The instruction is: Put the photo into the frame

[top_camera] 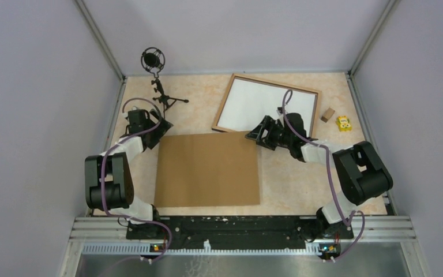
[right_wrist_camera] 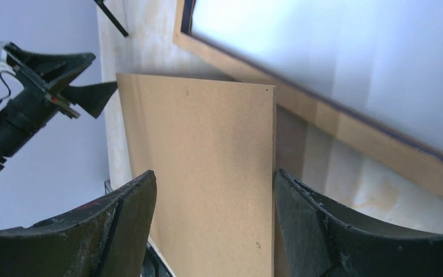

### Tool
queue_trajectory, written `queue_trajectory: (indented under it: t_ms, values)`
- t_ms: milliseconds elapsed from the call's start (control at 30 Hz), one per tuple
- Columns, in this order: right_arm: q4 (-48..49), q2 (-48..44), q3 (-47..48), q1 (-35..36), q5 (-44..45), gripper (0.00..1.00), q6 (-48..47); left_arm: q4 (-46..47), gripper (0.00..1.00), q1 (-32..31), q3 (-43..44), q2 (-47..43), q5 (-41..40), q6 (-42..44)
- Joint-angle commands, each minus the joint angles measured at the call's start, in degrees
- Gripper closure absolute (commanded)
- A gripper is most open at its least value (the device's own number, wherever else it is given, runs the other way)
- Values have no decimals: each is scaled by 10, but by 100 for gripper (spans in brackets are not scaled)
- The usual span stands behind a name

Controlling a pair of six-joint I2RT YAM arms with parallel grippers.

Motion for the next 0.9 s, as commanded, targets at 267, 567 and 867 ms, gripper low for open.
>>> queue_trajectory:
  t_ms: [267, 567, 867]
  values:
    - [-24, -35, 95, -59, -86, 28, -63, 59, 2, -26, 13, -51, 248, -101]
    - [-94, -38, 177, -79, -89, 28, -86, 65, 2, -54, 88, -70, 281, -136]
    - [-169, -53, 269, -90, -84, 28, -108, 67, 2, -76, 155, -83, 297, -156]
